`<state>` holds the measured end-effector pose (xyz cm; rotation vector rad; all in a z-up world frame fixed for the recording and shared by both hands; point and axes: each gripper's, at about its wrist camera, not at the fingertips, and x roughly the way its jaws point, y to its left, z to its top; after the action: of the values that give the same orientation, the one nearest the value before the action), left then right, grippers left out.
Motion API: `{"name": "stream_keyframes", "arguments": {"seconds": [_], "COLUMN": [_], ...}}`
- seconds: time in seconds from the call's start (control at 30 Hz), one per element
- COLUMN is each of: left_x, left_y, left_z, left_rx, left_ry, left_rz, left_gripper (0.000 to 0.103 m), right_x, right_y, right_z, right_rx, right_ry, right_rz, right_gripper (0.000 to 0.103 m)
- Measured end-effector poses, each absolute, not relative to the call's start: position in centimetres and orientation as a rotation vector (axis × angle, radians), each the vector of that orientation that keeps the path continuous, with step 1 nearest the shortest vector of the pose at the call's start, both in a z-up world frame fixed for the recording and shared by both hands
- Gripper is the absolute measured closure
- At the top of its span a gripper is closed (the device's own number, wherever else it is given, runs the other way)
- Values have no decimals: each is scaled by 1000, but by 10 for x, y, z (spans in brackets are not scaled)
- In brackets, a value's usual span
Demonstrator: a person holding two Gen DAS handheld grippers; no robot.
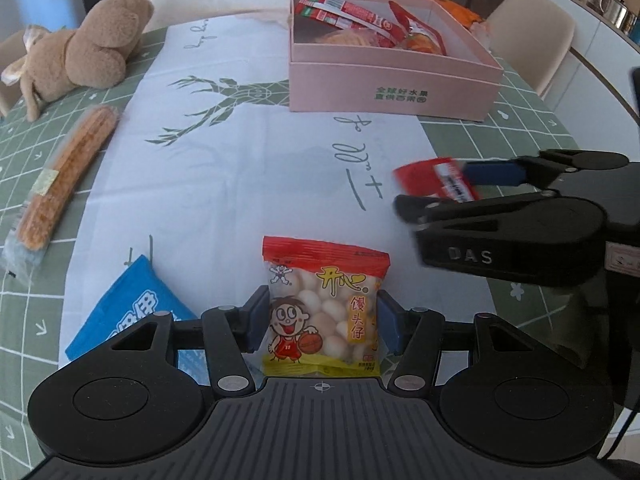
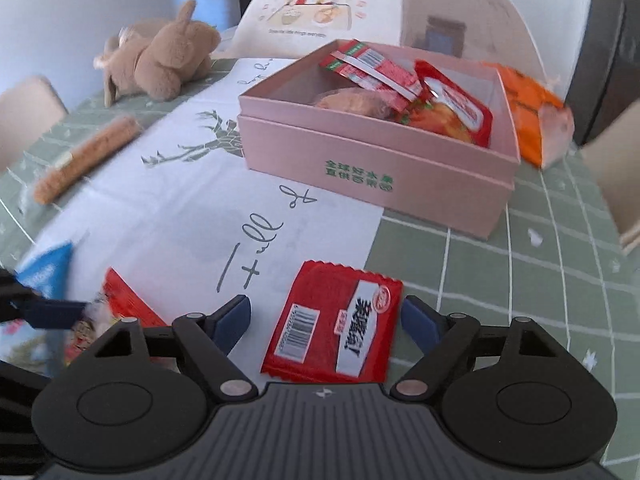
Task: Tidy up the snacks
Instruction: 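Grasp the red snack packet with the right tool while the left holds the bag, then carry the bag and red packet into the pink box and open both tools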
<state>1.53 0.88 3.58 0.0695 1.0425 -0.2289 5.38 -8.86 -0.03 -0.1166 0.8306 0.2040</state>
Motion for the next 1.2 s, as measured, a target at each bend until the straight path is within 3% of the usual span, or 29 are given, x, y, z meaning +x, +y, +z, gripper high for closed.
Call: {"name": "stream_keyframes", "arguments": {"seconds": [0.03,0.13,0.4,0.53,0.67,0.87,1.0,1.2], "left_x": [16,18,23,25,42,134,192,174], "left_y": [10,13,10,13,12,-1,-9,23], "left_z": [36,37,38,42,76,145,121,102], "left_rx": [61,33,39,-34,-79,-168,-156,-250], "left_ry": [1044,1053,1081,1079,969,756,884,843], "left_rz": [-231,-237,-222,-252,-311,-392,-393,-421], "left_gripper": [42,42,42,46,47,42,44,44], "right_x": [52,48,31,24,18,21,26,30], "right_y": [-89,-98,-152,-176,-195,-200,-188,-182], "right_z": [2,7,20,28,37,47,48,45], "right_rx": [-131,-131,-86,-77,-43,14,10,-2], "right_ry": [829,861,871,842,811,786,778,791], "right_rz": [220,253,149,92,52,16,14,3], "right_gripper": [46,51,52,52,52,52,51,51]}}
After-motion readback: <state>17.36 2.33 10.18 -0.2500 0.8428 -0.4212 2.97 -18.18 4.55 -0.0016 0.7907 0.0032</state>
